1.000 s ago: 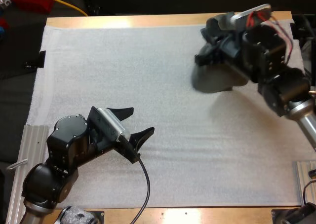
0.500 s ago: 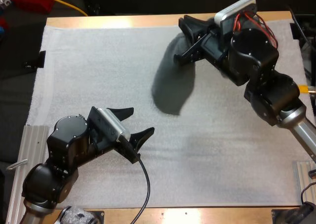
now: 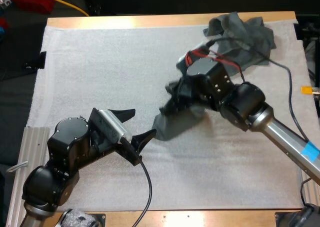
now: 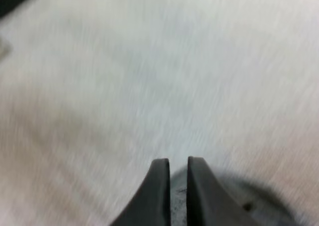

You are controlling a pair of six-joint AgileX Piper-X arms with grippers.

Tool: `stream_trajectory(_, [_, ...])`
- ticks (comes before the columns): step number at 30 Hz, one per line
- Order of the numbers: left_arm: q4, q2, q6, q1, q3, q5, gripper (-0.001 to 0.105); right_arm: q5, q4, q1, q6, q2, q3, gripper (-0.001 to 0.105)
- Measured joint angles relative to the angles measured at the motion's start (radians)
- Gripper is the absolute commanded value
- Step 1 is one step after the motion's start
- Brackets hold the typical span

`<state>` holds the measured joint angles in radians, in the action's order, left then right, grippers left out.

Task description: Pick towel from pile, fold and stack

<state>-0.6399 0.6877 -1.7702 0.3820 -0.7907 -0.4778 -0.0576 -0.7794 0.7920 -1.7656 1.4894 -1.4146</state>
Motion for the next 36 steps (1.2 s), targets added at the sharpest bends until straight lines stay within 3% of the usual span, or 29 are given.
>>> stream_trajectory(8, [0.0, 0.0, 0.002, 0.0, 0.0, 0.0, 0.071, -0.089, -0.215, 0.138, 0.0, -0.001, 0.073, 0.001])
stream_trajectory(17, [0.0, 0.0, 0.006, 0.0, 0.0, 0.003, 0.071, -0.095, -0.289, 0.377, 0.003, -0.002, 0.167, 0.001])
stream_trajectory(21, [0.0, 0.002, 0.006, 0.0, 0.0, 0.003, 0.071, -0.078, -0.297, 0.416, 0.028, -0.002, 0.195, 0.004])
stream_trajectory(25, [0.0, 0.002, 0.006, 0.0, 0.0, 0.003, 0.071, -0.001, -0.297, 0.414, 0.064, -0.007, 0.196, 0.024])
stream_trajectory(29, [0.0, 0.002, 0.008, 0.0, 0.0, 0.004, 0.071, 0.106, -0.296, 0.413, 0.07, -0.031, 0.197, 0.069])
stream_trajectory(31, [0.0, 0.002, 0.015, 0.0, 0.0, 0.018, 0.071, 0.149, -0.295, 0.412, 0.071, -0.049, 0.197, 0.074])
stream_trajectory(36, [-0.001, 0.002, 0.018, 0.0, 0.0, 0.032, 0.071, 0.221, -0.295, 0.376, 0.072, -0.09, 0.197, 0.071])
